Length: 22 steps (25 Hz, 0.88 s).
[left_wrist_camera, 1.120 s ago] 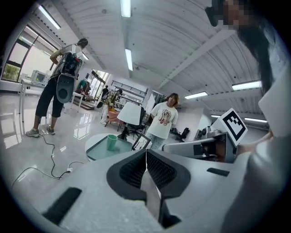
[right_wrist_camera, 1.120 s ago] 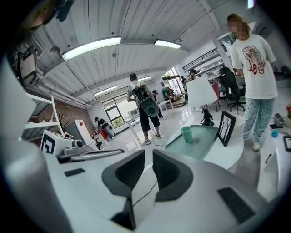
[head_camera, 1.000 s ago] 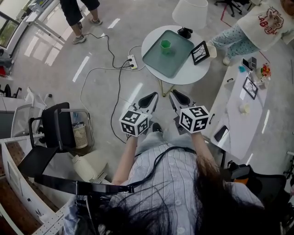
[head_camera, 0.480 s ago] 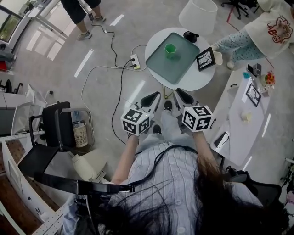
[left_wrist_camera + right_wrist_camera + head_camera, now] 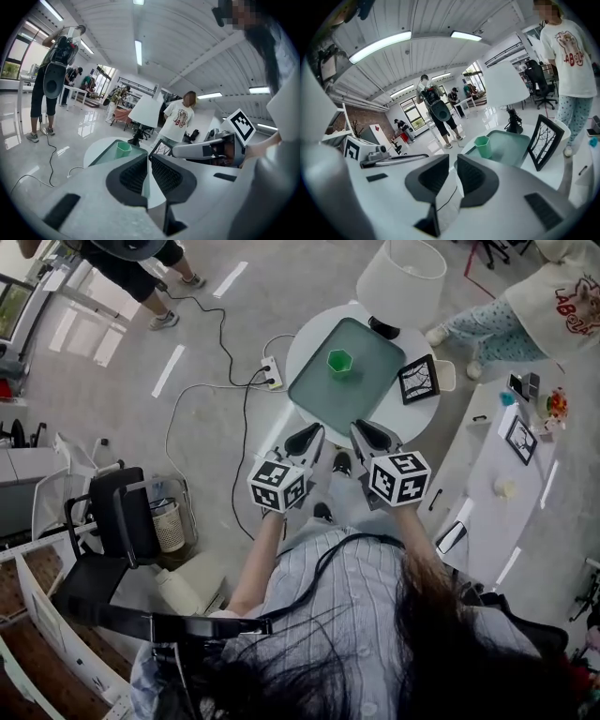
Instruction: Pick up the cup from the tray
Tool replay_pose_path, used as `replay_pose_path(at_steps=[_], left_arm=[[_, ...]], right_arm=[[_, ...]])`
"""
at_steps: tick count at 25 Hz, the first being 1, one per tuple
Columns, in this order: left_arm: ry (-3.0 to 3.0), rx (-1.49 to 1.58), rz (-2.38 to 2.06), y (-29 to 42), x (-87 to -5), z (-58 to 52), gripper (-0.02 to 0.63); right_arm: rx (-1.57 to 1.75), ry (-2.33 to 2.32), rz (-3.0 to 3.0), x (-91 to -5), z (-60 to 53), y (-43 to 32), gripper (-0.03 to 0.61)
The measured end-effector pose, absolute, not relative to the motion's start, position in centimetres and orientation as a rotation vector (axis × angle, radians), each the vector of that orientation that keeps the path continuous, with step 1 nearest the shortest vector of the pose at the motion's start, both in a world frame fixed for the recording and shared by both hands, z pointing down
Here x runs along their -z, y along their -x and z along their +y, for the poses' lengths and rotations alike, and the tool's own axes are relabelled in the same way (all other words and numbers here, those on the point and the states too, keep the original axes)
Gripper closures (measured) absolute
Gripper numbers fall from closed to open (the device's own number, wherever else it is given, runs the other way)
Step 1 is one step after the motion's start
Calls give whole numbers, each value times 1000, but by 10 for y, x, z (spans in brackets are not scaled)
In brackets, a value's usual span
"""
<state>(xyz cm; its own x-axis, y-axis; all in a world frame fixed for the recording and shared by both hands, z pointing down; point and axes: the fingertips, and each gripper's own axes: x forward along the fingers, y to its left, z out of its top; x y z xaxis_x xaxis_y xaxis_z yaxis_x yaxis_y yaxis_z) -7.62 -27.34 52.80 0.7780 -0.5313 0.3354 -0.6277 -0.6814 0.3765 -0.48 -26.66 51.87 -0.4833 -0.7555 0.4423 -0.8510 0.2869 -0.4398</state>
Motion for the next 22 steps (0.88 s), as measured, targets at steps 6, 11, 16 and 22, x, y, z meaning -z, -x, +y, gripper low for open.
replay_pose_path(at_steps=[6,11,16,22], left_arm=[[-2453,-313,-871,60,-546,-321,597],[-2434,-336,-868,48,-560,-351,597],[-2428,-375,-837,36,-583,-374,597],[-2408,-447,-799,28,-616,-395,492]], right_arm=[[-1001,-1465,-2383,-531,-302,-10,509],[-1049,-1442,-2356,-544,-319,-22,509],[-1089,-1426,-2326,-558,-330,-30,509],[-1128,-1421,-2287,-574,-337,-40,509]])
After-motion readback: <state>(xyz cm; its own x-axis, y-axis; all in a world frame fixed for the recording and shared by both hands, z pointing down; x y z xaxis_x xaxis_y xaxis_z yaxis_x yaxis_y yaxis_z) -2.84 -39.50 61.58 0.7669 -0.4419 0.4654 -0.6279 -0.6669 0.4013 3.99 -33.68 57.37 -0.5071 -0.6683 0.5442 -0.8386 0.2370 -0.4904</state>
